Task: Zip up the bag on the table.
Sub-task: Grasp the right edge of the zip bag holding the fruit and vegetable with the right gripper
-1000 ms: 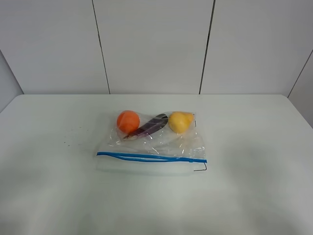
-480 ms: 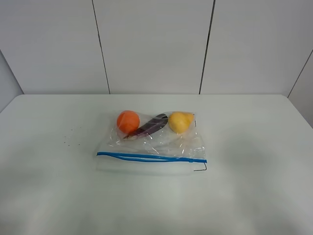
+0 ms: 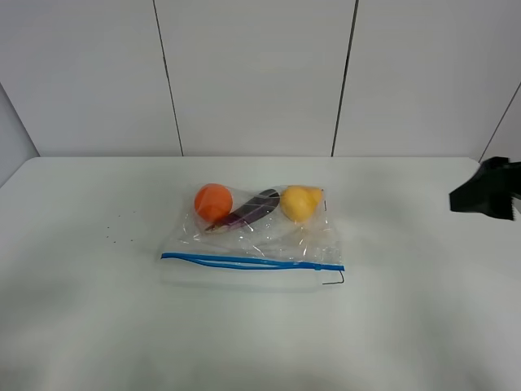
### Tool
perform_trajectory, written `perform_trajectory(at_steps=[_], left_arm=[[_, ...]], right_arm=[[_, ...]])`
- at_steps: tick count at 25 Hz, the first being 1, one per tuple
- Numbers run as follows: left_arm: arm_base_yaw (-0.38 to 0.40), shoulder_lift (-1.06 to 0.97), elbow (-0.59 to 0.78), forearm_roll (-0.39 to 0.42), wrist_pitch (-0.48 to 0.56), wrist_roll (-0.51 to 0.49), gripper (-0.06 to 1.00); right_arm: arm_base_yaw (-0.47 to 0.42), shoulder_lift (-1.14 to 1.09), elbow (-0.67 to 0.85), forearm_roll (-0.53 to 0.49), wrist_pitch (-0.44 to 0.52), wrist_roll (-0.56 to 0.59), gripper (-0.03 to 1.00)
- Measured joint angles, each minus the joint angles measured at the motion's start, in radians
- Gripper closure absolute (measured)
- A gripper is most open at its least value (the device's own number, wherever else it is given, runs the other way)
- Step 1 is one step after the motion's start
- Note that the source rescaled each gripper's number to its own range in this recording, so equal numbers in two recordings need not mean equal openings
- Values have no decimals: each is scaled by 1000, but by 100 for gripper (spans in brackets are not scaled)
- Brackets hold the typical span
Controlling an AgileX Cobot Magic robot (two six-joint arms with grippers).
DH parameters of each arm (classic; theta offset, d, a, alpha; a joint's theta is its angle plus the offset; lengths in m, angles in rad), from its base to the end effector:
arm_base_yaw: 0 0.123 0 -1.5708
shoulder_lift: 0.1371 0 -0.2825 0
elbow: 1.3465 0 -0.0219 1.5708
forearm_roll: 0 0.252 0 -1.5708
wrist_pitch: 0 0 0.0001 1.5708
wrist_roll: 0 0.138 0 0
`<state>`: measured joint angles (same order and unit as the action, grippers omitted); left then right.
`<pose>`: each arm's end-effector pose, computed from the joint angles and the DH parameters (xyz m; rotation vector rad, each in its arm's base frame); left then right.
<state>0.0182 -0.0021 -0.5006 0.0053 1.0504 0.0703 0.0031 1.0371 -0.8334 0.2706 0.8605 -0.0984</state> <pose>0.0409 0.0014 0.2580 0.0527 2.0312 0.0621 0.2212 0.0287 0.2654 0.0161 2.5249 0.2915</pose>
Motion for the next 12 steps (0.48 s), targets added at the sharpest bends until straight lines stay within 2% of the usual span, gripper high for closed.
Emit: perform_trajectory(at_steps=[6,12], left_arm=[[0,0,0,0,0,0,2],[0,0,0,0,0,0,2]], right_arm=[[0,340,-64,173,-54,-171,-3],[0,600,-69,428,-73,-479,-3]])
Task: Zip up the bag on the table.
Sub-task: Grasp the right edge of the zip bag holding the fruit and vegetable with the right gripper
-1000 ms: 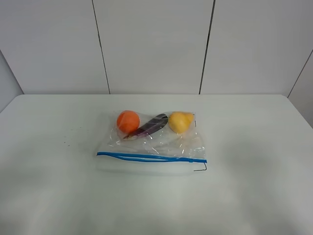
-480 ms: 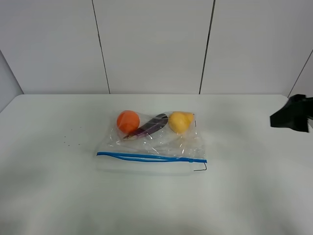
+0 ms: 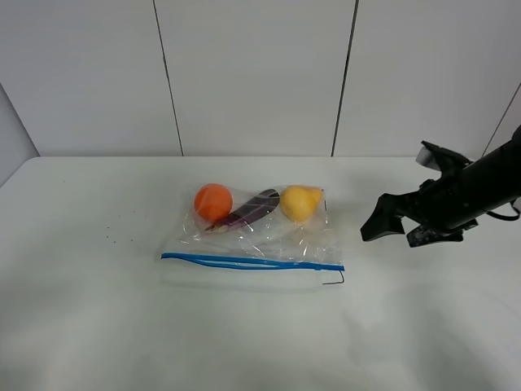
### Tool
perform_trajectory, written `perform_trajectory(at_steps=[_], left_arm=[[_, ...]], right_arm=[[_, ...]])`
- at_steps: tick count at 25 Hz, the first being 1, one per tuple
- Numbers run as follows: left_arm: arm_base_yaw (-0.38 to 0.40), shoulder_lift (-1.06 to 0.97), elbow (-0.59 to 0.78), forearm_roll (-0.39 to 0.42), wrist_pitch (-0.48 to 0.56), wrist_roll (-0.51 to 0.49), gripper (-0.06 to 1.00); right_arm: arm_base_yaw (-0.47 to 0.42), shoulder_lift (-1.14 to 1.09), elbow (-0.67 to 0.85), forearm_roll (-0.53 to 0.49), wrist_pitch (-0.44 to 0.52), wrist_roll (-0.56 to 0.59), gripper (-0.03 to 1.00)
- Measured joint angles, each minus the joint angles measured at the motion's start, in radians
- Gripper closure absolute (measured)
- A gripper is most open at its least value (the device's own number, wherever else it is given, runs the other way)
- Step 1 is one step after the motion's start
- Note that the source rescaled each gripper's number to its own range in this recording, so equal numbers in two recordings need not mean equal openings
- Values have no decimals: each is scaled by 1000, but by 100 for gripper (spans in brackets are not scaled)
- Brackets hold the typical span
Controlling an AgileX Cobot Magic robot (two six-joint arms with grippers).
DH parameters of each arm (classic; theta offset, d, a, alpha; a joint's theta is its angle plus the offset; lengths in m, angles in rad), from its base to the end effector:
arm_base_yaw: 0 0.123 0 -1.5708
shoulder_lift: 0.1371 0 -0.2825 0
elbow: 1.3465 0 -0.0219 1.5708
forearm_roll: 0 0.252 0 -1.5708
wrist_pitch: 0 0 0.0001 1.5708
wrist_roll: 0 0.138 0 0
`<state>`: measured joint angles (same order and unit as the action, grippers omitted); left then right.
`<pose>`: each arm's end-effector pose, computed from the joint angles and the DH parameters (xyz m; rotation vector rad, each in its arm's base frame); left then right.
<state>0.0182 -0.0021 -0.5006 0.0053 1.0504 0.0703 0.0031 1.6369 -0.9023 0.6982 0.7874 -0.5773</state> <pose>0.0409 0.0014 0.2580 0.0527 2.0312 0.0621 0.3035 0.0638 0.1467 -0.1544 2.7897 0.6653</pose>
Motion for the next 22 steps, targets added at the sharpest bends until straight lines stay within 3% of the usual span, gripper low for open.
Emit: perform_trajectory(at_steps=[6,10,15,22], left_arm=[[0,0,0,0,0,0,2],[0,0,0,0,0,0,2],[0,0,0,0,0,0,2],[0,0,0,0,0,0,2]], right_arm=[[0,152,0,275,33,-268,-3],[-5,240,-2,392,78,-387,5],[-51,323,-3,464,146,-483,7],[-83,342,-42,482,183,-518,8]])
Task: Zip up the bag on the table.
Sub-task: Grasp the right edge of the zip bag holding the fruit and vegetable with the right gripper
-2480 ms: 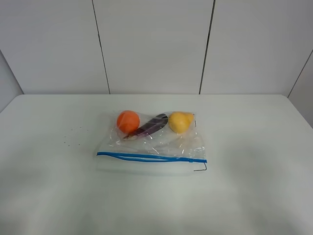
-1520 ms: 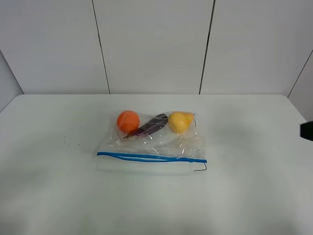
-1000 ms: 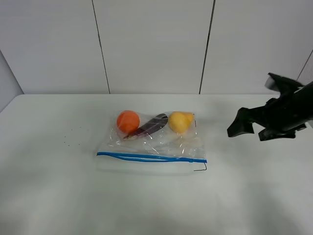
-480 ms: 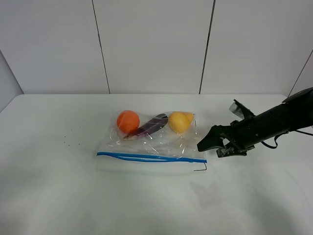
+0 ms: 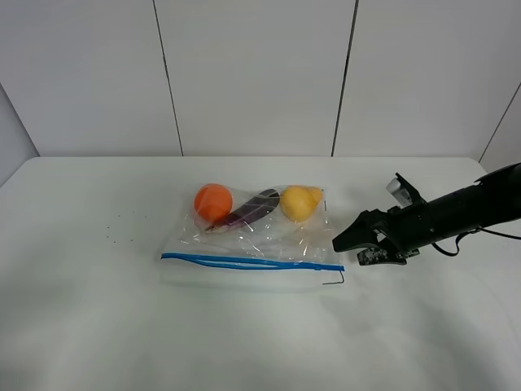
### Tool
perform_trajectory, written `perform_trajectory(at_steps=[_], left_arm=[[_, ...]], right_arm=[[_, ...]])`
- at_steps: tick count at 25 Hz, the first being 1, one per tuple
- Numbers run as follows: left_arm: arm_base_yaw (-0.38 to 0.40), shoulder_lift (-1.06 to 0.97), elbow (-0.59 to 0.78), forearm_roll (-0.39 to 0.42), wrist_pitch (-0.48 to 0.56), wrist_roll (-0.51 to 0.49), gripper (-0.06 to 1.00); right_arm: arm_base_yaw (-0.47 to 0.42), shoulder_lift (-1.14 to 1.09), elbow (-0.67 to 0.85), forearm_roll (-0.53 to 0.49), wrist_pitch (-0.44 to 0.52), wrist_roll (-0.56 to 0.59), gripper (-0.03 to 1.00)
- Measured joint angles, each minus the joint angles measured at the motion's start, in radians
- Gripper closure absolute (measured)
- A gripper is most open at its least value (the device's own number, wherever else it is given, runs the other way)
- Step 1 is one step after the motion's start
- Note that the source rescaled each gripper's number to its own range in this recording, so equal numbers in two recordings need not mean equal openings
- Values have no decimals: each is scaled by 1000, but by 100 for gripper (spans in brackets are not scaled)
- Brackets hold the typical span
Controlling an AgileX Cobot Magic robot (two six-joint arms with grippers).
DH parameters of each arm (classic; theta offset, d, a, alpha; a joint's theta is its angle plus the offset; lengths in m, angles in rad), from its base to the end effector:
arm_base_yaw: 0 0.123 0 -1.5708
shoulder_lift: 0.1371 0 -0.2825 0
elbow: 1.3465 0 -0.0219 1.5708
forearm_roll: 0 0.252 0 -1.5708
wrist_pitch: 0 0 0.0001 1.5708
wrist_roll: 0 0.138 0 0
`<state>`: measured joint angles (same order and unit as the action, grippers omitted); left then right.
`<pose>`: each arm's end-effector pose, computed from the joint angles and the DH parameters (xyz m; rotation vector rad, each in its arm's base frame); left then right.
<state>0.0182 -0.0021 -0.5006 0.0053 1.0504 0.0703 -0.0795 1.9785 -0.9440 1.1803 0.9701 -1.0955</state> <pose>0.0409 0.0014 0.2580 0.0527 2.0312 0.0621 0.3290 0.0794 0.0842 -0.1720 2.6710 1.2129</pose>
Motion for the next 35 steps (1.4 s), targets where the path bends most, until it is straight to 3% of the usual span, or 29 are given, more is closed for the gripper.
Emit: perform_trajectory(at_steps=[12,19,35], left_arm=[[0,0,0,0,0,0,2],[0,0,0,0,0,0,2],[0,0,0,0,0,0,2]], right_arm=[[0,37,-121,-50,45,74,8],[1,123,-122,36,107,17,8],[1,216,-123,104,171,-51,12]])
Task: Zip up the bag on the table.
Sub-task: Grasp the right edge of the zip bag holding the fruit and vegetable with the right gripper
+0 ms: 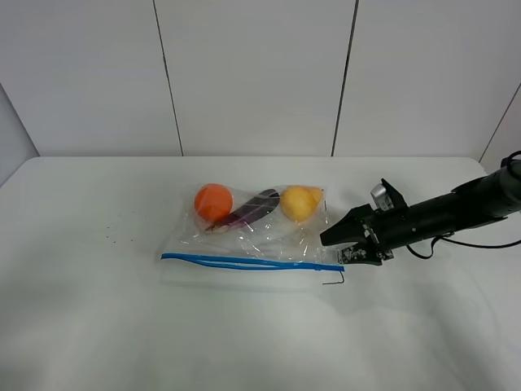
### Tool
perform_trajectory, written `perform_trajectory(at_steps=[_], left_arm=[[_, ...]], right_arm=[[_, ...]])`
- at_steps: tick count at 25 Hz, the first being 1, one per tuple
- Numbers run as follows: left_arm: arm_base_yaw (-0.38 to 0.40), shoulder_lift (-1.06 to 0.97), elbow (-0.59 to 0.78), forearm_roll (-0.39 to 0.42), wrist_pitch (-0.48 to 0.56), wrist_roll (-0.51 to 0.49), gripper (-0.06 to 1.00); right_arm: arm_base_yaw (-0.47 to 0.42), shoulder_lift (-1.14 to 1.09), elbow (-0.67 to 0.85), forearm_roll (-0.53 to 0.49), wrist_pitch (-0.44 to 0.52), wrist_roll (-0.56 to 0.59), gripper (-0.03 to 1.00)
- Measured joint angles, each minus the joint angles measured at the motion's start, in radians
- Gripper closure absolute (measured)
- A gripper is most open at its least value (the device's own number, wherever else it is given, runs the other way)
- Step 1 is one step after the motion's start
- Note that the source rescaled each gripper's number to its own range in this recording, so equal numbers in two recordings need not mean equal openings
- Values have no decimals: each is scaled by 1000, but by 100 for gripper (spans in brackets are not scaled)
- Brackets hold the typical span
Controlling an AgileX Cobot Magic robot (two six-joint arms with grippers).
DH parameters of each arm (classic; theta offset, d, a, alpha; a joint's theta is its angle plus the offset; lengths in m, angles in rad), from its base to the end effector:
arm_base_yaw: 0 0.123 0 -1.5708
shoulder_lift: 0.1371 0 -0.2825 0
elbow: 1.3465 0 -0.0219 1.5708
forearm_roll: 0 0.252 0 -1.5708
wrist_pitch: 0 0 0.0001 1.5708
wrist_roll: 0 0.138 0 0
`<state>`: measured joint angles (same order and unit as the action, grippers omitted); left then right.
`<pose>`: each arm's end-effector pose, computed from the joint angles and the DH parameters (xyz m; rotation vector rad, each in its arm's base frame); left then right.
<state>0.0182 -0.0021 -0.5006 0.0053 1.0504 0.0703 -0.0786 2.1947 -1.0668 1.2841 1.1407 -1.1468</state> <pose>0.0409 0.0014 0.2580 0.0527 2.0312 0.0621 0.3480 0.0933 0.0537 -0.1304 2.6116 1.5202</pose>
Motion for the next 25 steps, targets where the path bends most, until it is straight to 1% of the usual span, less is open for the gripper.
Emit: perform_trajectory(at_steps=[7,15,22,25], left_arm=[[0,0,0,0,0,0,2],[0,0,0,0,0,0,2],[0,0,0,0,0,0,2],[0,0,0,0,0,0,2]], right_arm=[[0,12,0,35,1,-25,12],[0,12,0,46,-1,-27,12],[55,12,0,51,-28,-48,12],[57,12,0,48,-50,-50,12]])
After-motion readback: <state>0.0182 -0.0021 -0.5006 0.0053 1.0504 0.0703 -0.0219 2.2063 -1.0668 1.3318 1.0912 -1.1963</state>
